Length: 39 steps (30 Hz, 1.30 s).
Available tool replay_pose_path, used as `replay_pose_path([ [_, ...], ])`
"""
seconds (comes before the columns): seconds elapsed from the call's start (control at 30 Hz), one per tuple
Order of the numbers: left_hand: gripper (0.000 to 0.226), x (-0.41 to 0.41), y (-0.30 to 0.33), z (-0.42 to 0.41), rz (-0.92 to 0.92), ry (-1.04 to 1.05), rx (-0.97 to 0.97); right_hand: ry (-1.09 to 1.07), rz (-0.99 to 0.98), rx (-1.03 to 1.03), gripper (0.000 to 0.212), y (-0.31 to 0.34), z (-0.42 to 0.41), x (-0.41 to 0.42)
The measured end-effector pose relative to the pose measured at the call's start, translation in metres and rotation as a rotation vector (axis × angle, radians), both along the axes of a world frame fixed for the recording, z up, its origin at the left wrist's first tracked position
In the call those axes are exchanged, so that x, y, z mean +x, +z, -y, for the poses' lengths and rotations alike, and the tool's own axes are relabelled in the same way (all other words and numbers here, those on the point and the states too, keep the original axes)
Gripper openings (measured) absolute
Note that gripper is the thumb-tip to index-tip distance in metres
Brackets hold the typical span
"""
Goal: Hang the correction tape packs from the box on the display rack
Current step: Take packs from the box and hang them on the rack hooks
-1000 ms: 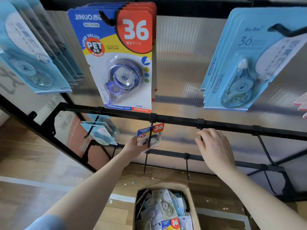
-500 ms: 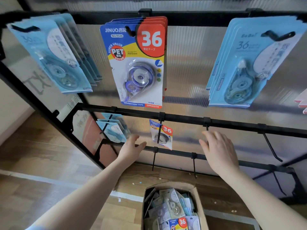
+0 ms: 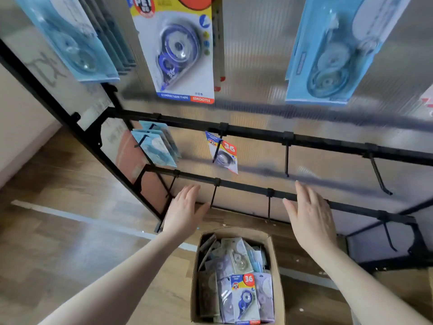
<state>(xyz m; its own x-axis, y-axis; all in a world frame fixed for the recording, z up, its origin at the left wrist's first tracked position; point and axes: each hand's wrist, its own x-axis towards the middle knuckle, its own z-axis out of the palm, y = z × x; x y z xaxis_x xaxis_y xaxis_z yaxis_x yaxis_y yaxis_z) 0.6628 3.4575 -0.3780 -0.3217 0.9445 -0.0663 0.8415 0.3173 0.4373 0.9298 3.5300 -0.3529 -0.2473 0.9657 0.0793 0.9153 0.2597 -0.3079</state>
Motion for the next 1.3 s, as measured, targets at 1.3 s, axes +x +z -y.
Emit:
replay_pose_path([
  [1.3, 0.089, 0.163, -0.408, 0.119, 0.166, 0.213, -0.613, 0.196, 0.305, -0.49, 0.058, -0.38, 0.103, 0.081],
])
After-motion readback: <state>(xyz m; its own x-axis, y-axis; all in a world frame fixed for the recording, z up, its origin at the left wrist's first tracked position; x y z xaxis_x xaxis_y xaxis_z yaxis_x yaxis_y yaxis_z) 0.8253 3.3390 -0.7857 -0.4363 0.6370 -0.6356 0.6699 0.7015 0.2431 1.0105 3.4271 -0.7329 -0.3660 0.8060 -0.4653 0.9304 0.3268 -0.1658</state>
